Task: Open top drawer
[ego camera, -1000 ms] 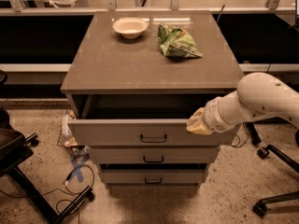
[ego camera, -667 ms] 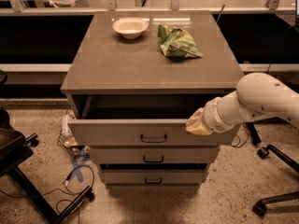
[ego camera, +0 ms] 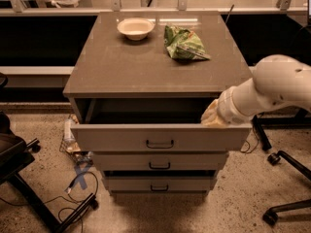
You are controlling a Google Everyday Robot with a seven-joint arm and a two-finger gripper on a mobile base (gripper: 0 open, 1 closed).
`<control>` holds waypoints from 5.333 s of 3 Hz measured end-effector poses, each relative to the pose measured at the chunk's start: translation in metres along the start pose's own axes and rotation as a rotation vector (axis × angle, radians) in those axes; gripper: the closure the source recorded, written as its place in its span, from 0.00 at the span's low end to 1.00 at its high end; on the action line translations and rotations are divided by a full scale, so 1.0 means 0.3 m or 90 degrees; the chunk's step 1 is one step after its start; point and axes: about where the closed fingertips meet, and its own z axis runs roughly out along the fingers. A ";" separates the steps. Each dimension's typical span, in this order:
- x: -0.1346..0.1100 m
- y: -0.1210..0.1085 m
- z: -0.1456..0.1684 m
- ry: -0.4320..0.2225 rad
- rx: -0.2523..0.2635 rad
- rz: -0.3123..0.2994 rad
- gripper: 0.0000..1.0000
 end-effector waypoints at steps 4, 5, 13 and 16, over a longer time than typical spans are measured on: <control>-0.002 0.010 0.002 0.005 -0.008 -0.005 0.01; -0.004 0.014 0.024 0.012 -0.019 -0.008 0.00; 0.004 0.194 0.165 0.000 -0.136 0.012 0.70; -0.019 0.344 0.064 0.038 -0.154 0.034 1.00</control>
Offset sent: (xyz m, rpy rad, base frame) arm -0.0017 -0.0029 0.0006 -0.0108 0.0070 0.0028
